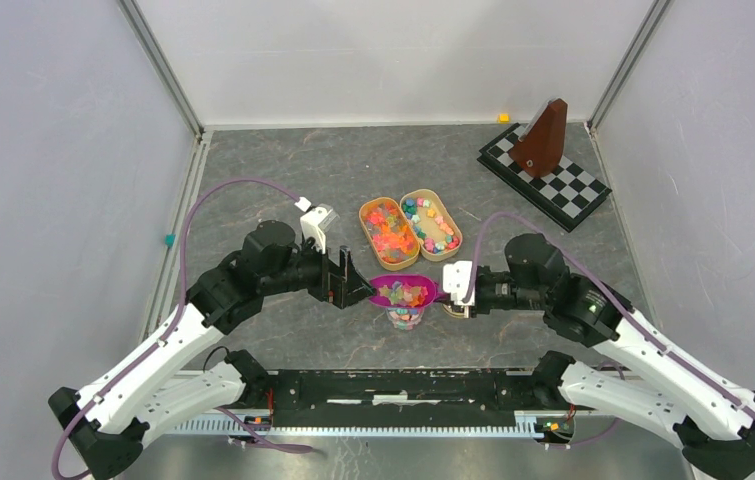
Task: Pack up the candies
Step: Place the fake candies in the packing bottle.
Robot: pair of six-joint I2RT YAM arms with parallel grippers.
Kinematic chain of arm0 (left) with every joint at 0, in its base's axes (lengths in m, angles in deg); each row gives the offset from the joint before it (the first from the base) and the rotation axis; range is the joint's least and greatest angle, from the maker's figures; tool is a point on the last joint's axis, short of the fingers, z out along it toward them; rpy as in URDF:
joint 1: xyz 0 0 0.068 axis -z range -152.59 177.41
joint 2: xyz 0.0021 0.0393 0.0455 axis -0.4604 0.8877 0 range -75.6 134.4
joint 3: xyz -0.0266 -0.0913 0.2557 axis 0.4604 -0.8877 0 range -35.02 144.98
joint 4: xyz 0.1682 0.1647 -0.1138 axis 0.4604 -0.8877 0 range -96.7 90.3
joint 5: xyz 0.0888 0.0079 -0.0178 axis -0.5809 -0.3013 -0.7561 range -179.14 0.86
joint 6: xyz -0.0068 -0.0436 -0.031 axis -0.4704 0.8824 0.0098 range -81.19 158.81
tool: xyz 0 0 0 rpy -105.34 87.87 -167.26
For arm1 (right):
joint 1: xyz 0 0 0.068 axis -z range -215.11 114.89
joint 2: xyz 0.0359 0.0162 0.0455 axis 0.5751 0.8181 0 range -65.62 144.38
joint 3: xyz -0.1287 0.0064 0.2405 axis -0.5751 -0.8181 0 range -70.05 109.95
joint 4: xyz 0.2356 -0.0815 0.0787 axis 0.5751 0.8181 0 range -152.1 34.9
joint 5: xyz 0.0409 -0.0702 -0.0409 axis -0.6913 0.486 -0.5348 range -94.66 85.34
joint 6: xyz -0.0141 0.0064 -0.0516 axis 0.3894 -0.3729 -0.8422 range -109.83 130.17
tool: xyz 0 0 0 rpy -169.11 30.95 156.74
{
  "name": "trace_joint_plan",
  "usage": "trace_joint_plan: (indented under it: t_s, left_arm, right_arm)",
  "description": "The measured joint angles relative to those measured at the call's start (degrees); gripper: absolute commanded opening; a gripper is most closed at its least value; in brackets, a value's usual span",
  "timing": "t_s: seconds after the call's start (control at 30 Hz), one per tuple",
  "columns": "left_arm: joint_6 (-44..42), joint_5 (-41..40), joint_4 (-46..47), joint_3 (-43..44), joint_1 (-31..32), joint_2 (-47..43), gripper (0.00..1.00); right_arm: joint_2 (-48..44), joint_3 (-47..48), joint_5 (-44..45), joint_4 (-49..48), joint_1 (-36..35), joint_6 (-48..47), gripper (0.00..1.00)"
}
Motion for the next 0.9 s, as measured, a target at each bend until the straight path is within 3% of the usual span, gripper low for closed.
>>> trace_joint_plan:
  t_s: [0.57, 0.9]
  left_arm:
    - [0.0, 0.46, 0.92, 0.0, 0.02, -0.35, 1.0]
    - [0.0, -0.85, -0.42, 0.0, 0.0, -0.74, 1.0]
  right_arm:
    - [-3.17, 0.44, -1.84, -0.92, 0.0, 2.19, 0.0]
    - [-0.7, 2.03, 3.61, 4.9, -0.26, 0.35, 0.0]
